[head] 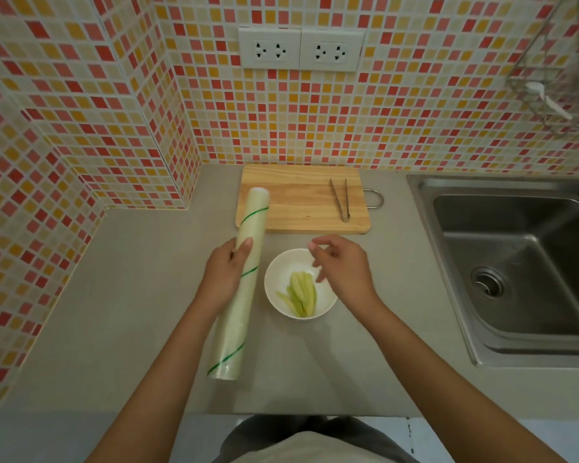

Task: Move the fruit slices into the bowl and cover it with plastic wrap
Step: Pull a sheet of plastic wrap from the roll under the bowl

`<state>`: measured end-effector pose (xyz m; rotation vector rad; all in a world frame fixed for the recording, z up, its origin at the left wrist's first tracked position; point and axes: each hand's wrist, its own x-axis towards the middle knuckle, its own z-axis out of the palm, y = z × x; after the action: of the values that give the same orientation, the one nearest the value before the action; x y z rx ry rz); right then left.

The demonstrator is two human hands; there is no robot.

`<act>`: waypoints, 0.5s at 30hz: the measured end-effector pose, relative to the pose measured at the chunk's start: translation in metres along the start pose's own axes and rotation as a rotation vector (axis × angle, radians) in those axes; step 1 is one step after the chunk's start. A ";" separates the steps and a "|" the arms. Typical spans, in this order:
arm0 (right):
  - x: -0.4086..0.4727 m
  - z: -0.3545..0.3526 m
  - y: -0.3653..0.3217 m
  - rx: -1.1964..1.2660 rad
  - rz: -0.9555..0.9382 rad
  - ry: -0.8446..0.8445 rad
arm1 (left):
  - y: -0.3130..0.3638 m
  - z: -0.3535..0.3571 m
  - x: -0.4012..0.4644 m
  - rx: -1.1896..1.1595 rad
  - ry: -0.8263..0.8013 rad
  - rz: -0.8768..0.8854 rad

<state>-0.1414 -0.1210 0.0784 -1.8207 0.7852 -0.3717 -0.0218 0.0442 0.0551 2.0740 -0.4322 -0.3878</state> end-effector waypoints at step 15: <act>-0.004 0.012 -0.024 0.241 0.099 0.126 | 0.061 0.063 -0.015 -0.245 -0.036 -0.029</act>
<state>-0.1290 -0.1043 0.0958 -1.5393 0.8744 -0.4980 -0.0716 -0.0265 0.0773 1.8387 -0.3577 -0.4724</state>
